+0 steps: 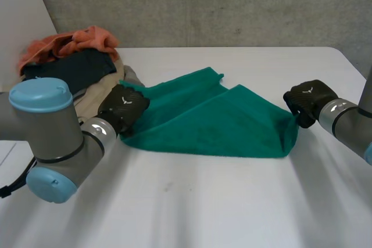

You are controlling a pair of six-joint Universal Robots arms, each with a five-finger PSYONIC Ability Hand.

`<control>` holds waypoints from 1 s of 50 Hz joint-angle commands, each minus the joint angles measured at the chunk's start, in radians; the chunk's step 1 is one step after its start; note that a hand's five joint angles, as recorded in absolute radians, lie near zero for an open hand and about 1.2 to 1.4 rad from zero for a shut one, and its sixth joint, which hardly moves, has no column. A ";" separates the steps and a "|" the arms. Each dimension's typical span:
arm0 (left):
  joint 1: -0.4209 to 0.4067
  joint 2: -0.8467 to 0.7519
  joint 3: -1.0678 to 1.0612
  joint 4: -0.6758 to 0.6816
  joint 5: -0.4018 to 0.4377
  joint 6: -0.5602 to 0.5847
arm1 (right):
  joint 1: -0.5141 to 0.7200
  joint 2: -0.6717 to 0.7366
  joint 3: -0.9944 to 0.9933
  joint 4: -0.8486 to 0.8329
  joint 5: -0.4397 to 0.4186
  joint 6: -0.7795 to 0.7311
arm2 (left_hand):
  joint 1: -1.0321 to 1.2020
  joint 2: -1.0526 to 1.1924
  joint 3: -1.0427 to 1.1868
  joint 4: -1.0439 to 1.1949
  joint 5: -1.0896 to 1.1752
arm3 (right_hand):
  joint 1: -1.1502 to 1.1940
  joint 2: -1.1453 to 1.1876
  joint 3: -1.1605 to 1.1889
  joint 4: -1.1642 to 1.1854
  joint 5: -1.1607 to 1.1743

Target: Fold the laundry.

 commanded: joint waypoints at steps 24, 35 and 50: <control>0.058 -0.235 0.269 -0.293 0.023 -0.128 | 0.014 0.007 0.039 0.040 -0.026 -0.020 | 0.127 0.125 0.123 0.129 0.131 | 0.268 0.216 0.208 0.200 0.238; 0.027 -0.225 0.329 -0.311 -0.018 -0.148 | 0.007 -0.042 0.062 0.109 -0.046 -0.023 | 0.679 0.677 0.675 0.681 0.683 | 0.268 0.216 0.208 0.200 0.238; -0.051 -0.106 0.321 -0.313 -0.049 -0.203 | -0.091 -0.120 0.059 0.718 -0.168 -0.526 | 0.679 0.677 0.675 0.681 0.683 | -0.383 -0.435 -0.443 -0.451 -0.413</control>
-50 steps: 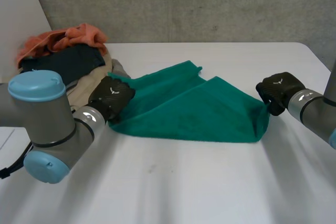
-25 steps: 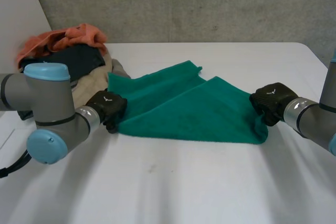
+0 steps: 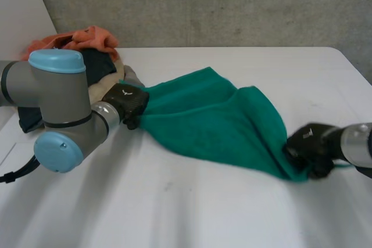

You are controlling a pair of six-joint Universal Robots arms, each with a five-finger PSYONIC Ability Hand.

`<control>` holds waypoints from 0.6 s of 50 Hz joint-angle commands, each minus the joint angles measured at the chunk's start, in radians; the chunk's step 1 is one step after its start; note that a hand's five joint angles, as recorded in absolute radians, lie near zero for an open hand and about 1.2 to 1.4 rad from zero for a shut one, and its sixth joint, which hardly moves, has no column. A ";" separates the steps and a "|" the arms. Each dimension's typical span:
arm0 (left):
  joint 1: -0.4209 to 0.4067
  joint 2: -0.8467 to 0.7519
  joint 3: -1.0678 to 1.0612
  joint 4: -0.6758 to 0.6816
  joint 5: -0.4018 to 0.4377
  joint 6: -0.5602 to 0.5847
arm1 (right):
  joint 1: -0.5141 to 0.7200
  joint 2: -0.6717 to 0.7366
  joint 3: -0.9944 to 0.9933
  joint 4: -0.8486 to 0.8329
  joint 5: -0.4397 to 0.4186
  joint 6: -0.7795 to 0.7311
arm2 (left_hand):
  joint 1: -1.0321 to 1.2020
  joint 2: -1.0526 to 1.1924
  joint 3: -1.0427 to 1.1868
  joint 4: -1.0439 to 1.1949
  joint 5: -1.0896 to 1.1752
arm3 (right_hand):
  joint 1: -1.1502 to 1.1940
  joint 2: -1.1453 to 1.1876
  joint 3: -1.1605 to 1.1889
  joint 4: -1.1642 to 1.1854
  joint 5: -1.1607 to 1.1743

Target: Fold the laundry.

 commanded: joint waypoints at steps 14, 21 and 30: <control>-0.144 0.313 -0.041 -0.007 -0.005 0.025 | 0.139 0.014 -0.239 -0.296 0.004 0.318 | 0.233 0.202 0.210 0.201 0.234 | -0.796 -0.809 -0.814 -0.826 -0.804; -0.193 0.403 -0.098 0.006 -0.002 0.135 | 0.236 0.185 -0.402 -0.410 -0.019 0.375 | 0.233 0.202 0.210 0.201 0.234 | -0.790 -0.803 -0.808 -0.820 -0.798; -0.225 0.451 -0.169 0.068 -0.011 0.214 | 0.293 0.468 -0.589 -0.440 -0.054 0.377 | 0.233 0.202 0.210 0.201 0.234 | -0.725 -0.738 -0.743 -0.755 -0.734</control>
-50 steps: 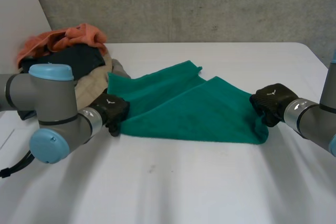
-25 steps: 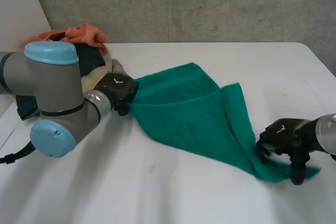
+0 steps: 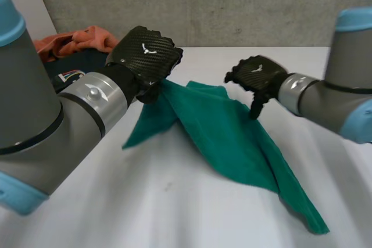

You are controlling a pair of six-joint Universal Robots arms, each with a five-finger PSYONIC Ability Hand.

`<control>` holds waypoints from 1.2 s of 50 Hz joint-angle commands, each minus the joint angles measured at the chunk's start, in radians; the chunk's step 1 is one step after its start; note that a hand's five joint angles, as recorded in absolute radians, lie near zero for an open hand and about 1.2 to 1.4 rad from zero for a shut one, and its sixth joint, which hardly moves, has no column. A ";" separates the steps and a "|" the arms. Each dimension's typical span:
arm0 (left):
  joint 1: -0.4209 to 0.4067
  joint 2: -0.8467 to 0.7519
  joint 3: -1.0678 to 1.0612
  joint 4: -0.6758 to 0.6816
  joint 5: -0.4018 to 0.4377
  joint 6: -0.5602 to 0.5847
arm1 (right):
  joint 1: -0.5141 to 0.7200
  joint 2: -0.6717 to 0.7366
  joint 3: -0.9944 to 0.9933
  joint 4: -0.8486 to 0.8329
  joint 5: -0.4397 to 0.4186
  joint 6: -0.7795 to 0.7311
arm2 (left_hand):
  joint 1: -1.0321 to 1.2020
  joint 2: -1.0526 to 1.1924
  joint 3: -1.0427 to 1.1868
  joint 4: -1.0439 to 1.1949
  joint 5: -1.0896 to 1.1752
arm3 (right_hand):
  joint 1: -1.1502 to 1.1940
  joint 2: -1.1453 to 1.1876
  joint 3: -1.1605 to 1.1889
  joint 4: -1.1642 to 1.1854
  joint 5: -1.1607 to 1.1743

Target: Fold the laundry.

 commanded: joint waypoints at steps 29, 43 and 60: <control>0.047 -0.089 0.251 0.162 -0.204 -0.059 | -0.007 -0.010 -0.345 -0.462 0.252 0.140 | 0.233 0.200 0.208 0.201 0.234 | 1.043 1.027 1.067 1.064 1.071; -0.074 -0.119 0.082 0.181 -0.220 -0.122 | -0.170 -0.434 0.283 -0.390 0.132 0.183 | 0.233 0.200 0.208 0.201 0.234 | 1.043 1.027 1.067 1.064 1.071; -0.033 -0.434 0.020 0.163 -0.143 -0.040 | -0.231 -0.208 0.620 -0.391 0.019 0.067 | -0.355 -0.388 -0.380 -0.387 -0.354 | 1.043 1.027 1.067 1.064 1.071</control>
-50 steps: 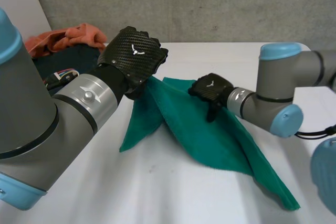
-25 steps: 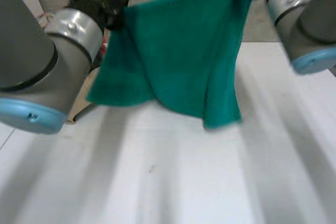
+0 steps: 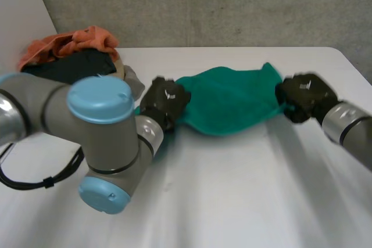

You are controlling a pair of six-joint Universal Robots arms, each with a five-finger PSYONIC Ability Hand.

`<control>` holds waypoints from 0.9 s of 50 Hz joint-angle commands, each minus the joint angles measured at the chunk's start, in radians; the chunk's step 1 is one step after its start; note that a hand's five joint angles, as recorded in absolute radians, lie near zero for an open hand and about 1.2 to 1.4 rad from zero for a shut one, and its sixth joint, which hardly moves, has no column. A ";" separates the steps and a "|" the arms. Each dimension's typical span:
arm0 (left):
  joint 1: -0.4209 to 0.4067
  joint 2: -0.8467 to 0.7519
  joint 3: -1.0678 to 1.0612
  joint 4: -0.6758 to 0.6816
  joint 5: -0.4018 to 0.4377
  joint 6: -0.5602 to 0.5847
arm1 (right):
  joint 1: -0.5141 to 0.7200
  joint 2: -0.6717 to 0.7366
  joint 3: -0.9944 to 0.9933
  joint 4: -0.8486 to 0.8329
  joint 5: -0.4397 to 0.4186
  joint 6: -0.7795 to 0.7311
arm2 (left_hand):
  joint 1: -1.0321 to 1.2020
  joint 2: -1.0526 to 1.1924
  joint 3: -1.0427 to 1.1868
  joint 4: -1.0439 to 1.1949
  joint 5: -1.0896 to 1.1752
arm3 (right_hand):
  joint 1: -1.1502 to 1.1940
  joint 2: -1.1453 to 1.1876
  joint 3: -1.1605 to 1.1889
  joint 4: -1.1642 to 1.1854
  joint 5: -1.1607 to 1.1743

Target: Fold the laundry.

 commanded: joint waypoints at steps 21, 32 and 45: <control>0.180 0.064 -0.266 -0.130 0.054 -0.126 | -0.007 0.120 -0.021 0.096 0.029 -0.075 | -0.480 -0.514 -0.505 -0.515 -0.493 | 0.270 0.222 0.206 0.198 0.216; 0.208 -0.017 -0.237 -0.097 0.022 -0.058 | 0.003 0.114 0.002 0.096 0.027 -0.078 | -0.483 -0.517 -0.508 -0.518 -0.496 | 0.270 0.222 0.206 0.198 0.216; 0.217 -0.067 -0.189 -0.026 -0.019 -0.008 | 0.007 0.099 0.022 0.088 0.020 -0.082 | -0.263 -0.297 -0.288 -0.298 -0.276 | 0.270 0.222 0.206 0.198 0.216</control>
